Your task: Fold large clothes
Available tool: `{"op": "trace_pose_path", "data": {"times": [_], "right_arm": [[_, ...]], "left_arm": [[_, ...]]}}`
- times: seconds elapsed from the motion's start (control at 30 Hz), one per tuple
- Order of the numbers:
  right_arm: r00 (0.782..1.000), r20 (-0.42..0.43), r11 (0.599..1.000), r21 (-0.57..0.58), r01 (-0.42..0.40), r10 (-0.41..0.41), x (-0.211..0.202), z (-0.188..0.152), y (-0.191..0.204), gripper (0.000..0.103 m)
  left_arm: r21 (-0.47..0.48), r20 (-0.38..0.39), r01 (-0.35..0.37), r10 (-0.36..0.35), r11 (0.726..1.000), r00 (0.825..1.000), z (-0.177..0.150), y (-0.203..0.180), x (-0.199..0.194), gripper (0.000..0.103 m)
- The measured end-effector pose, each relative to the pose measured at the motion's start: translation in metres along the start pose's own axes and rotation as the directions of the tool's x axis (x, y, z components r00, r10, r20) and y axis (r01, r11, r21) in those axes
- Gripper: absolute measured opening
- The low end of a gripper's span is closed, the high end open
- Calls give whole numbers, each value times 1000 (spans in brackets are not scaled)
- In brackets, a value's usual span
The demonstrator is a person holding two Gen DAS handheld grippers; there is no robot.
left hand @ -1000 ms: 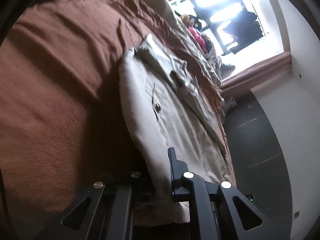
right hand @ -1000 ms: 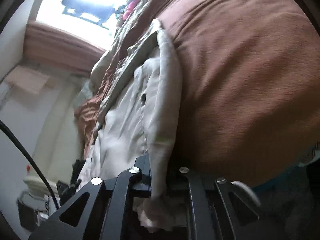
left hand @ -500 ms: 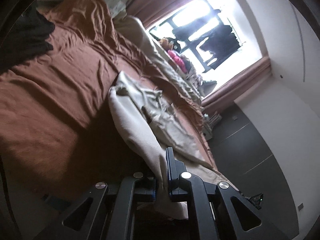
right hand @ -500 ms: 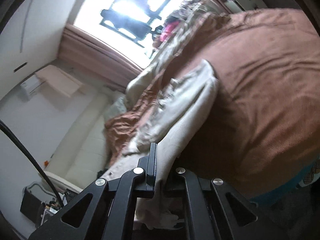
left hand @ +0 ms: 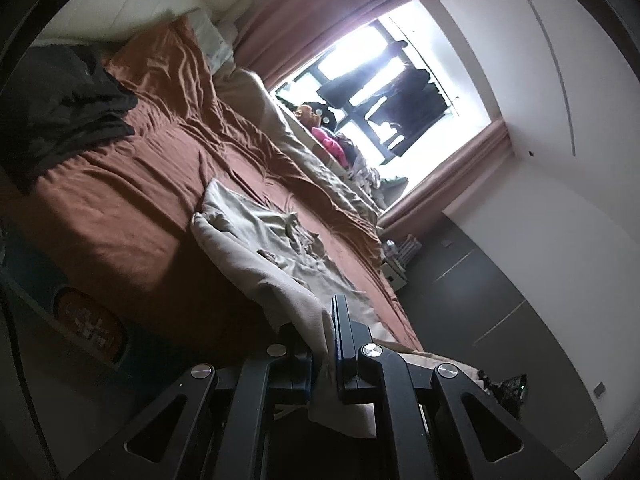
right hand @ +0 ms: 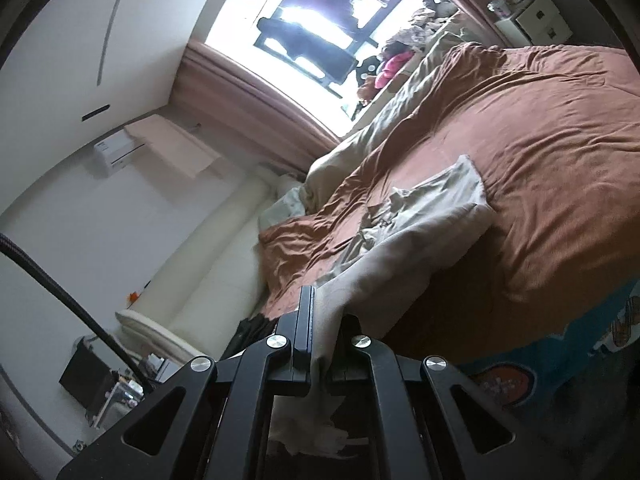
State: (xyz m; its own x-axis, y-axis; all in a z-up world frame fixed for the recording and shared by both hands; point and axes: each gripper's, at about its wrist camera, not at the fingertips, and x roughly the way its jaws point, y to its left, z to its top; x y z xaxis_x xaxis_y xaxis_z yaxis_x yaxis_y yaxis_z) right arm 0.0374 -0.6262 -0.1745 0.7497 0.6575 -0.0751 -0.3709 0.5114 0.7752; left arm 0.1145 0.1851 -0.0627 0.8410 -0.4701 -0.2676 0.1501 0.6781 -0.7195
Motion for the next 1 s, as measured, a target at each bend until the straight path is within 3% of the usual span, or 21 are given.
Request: {"op": "trace_pose_path", "data": {"times": [0.23, 0.4, 0.67, 1.0], "right_arm": [[999, 18, 999, 5, -48, 48, -2, 4, -13, 1], [996, 34, 996, 24, -86, 86, -3, 8, -25, 1], [996, 68, 998, -7, -61, 62, 29, 47, -28, 1], [994, 99, 998, -25, 50, -48, 124, 116, -30, 1]], "left_arm": [[50, 31, 43, -44, 998, 999, -13, -22, -40, 8], [84, 34, 49, -52, 995, 998, 2, -39, -39, 8], [102, 49, 45, -51, 994, 998, 59, -59, 5, 8], [114, 57, -21, 15, 993, 998, 133, -56, 99, 8]]}}
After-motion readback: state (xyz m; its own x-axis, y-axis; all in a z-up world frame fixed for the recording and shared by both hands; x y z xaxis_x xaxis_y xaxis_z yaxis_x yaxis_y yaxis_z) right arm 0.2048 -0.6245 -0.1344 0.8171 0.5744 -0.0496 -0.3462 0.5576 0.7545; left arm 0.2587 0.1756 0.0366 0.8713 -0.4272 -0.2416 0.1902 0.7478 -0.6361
